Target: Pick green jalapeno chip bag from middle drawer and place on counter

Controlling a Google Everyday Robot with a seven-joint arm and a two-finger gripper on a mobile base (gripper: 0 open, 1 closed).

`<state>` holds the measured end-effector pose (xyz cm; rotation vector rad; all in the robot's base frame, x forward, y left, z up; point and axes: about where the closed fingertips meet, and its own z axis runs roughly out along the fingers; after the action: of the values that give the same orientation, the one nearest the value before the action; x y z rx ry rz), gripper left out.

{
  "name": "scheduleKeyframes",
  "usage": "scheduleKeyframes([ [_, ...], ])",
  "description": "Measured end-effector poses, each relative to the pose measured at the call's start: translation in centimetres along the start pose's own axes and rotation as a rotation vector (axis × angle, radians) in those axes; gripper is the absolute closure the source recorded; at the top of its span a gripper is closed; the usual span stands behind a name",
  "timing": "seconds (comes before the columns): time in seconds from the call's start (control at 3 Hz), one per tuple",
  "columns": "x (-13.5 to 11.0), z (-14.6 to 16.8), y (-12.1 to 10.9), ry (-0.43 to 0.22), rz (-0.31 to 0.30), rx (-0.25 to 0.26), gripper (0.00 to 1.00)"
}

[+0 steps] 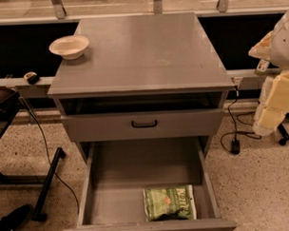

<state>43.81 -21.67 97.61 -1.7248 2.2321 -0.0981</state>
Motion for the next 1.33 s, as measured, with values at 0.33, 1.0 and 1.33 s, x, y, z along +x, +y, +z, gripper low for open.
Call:
scheduleKeyframes([
  [0.33,0.0,0.0,0.0,0.0,0.0,0.0,0.0],
  [1.0,3.7,11.7,5.2,-0.095,0.012,-0.137,0.0],
  [1.33,4.4,13.2,6.6,-0.079,0.017,-0.166,0.0],
])
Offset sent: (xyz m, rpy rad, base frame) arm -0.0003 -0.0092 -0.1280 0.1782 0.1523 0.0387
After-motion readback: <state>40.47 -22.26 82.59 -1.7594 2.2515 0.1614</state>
